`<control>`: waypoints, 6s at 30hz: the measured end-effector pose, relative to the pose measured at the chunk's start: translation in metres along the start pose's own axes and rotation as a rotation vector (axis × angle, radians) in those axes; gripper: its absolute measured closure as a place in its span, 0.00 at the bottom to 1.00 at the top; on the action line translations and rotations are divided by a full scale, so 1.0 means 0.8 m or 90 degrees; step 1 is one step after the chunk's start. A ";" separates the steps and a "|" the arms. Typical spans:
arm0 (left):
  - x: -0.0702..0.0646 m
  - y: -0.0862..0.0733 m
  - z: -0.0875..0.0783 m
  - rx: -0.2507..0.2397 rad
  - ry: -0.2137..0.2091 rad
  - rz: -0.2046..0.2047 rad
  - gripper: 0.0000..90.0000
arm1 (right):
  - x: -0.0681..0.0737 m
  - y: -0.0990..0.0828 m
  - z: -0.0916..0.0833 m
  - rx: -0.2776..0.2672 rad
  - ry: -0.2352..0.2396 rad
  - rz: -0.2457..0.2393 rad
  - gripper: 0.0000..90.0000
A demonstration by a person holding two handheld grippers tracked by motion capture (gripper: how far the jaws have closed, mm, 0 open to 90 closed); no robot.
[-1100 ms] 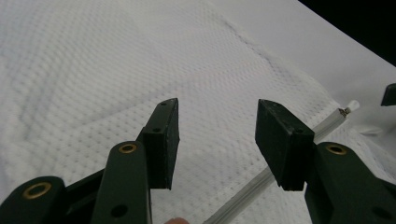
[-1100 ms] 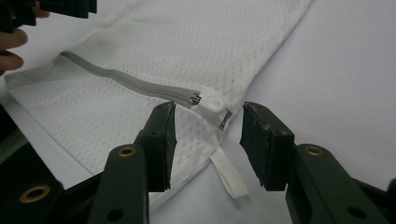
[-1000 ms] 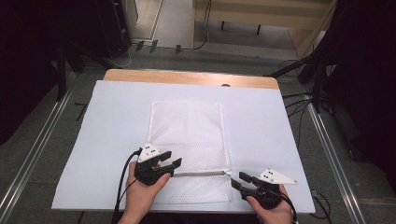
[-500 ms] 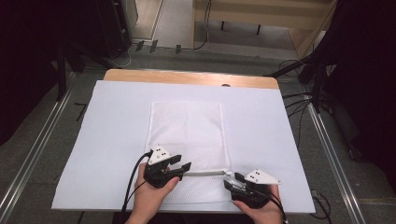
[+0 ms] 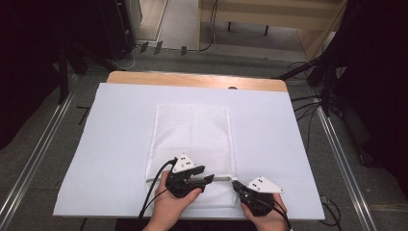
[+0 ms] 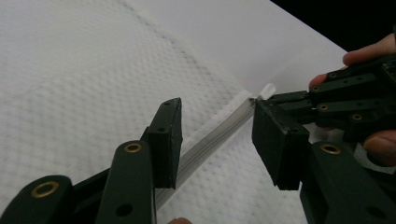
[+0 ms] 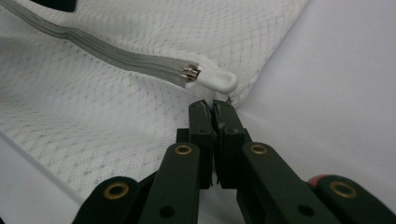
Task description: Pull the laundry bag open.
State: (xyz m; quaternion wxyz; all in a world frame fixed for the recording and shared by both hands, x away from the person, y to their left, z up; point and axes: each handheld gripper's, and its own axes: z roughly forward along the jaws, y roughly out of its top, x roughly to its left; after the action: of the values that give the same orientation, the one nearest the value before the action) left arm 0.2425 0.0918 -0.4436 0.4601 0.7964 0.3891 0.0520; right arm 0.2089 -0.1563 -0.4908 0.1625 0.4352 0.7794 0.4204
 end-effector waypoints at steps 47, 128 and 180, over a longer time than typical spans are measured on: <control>-0.043 0.043 0.051 0.085 -0.016 -0.053 0.74 | 0.018 0.009 -0.012 -0.025 0.014 -0.065 1.00; 0.147 -0.074 -0.127 0.092 0.039 -0.166 0.98 | 0.005 0.023 -0.032 -0.035 -0.006 -0.069 1.00; 0.185 -0.103 -0.213 -0.104 0.200 -0.078 0.00 | -0.102 0.016 -0.071 -0.091 -0.039 0.070 0.17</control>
State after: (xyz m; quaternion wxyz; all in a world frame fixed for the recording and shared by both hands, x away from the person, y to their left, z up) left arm 0.2227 0.3314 -0.4504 0.4589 0.7133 0.4986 0.1791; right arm 0.2268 -0.2486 -0.4556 0.1934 0.4772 0.7168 0.4702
